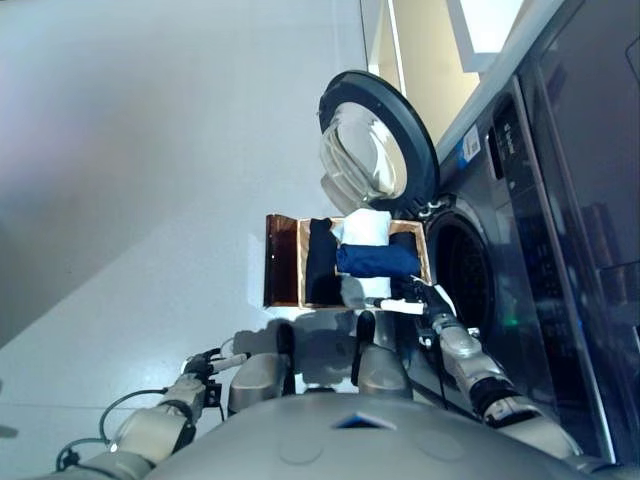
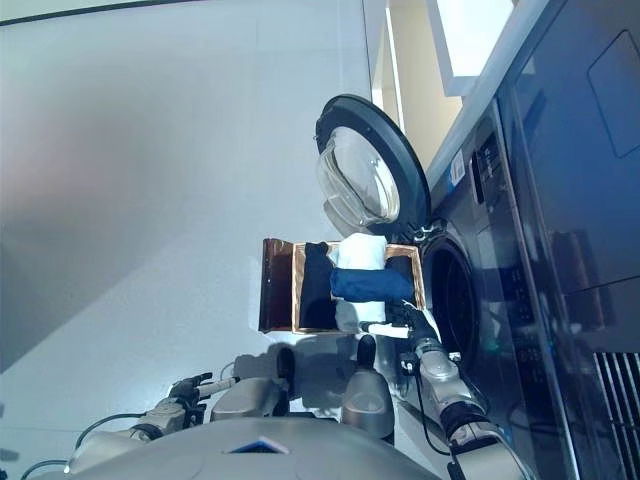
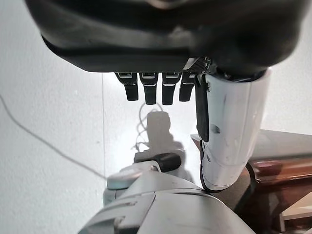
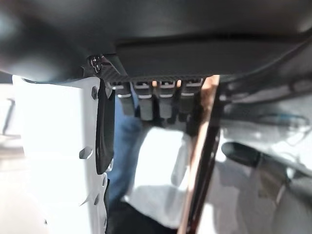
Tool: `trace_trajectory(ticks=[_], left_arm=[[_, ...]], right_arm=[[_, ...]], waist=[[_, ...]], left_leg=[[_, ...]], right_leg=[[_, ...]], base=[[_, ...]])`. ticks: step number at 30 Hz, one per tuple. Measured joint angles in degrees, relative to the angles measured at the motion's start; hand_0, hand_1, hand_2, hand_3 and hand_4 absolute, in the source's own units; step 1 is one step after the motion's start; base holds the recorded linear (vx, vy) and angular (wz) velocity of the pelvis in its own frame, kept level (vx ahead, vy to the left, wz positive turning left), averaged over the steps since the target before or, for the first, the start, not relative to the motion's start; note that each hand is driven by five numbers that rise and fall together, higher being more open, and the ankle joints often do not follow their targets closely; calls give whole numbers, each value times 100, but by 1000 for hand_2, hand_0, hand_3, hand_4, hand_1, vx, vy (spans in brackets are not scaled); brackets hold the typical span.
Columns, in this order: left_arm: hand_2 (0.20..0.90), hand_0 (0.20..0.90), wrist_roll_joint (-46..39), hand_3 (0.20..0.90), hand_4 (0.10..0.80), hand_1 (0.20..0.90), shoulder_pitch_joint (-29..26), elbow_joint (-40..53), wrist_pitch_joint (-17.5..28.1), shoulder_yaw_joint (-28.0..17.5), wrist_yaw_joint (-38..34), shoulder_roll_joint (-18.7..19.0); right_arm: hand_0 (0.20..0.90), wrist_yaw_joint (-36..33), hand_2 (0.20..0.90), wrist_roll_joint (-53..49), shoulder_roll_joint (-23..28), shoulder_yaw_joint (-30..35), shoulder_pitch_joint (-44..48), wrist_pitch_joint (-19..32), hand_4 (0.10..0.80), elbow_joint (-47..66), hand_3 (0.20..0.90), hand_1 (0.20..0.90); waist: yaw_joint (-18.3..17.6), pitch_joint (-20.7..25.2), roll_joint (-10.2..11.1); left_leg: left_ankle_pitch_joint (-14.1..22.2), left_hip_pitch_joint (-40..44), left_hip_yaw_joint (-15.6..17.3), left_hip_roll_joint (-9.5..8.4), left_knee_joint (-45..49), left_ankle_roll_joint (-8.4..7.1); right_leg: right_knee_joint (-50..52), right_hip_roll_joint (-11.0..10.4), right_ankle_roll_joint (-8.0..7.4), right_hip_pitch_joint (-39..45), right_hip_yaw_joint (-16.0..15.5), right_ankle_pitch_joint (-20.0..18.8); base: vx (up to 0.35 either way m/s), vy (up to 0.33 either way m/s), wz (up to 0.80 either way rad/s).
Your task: Pick up the clothes and place them into the washing machine
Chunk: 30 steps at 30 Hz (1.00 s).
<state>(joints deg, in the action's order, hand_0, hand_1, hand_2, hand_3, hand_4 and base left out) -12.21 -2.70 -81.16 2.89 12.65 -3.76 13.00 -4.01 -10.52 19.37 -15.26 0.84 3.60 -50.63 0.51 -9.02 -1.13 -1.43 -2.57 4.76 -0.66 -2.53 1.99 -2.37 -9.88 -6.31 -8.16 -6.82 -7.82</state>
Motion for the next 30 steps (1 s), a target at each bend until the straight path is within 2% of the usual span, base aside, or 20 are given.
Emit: trace_trajectory(ticks=[3,4,7,14,22,30], left_arm=[[900,900,-72,900,800,900,-37,66,9,151,-51,57],[900,900,-110,900,800,900,-76,66,9,206,-91,72],[900,900,-147,900,800,900,-230,70,10,219,-167,73],[900,900,-230,900,800,900,-436,252,254,444,-718,55],[900,900,-233,900,800,900,-586,302,379,538,-1030,32],[900,900,-363,900,800,900,-903,433,509,659,-1121,26]], right_arm=[[900,-139,900,125,-23,-84,109,-6,800,11,900,900],[900,-189,900,193,-22,-109,164,-14,800,11,900,900],[900,-393,900,433,-14,-180,503,-52,800,9,900,900],[900,-1476,900,1952,235,-317,1243,-259,800,410,900,900],[900,-2036,900,3273,540,-607,1505,-419,800,682,900,900],[900,-2420,900,4571,834,-1143,2358,-869,800,409,900,900]], waist=[[9,-19,21],[18,-25,27],[24,-172,36],[33,-701,106],[21,-913,130],[34,-1214,124]], left_leg=[[6,-231,71,-70,26,59],[7,-343,81,-82,53,63],[-14,-597,96,-101,160,103],[69,-938,130,-115,422,87],[134,-1293,187,-116,665,128],[262,-1665,215,-106,1058,143]], right_leg=[[11,-76,-35,-243,0,-93],[5,-84,0,-340,0,-145],[-8,-73,-27,-541,1,-248],[15,-78,-18,-793,80,-315],[36,-85,-14,-1084,138,-364],[219,-111,1,-1374,175,-390]], base=[[-99,46,-8],[-79,26,1],[-70,19,2],[-57,16,0],[-48,10,-5],[-13,4,-1]])
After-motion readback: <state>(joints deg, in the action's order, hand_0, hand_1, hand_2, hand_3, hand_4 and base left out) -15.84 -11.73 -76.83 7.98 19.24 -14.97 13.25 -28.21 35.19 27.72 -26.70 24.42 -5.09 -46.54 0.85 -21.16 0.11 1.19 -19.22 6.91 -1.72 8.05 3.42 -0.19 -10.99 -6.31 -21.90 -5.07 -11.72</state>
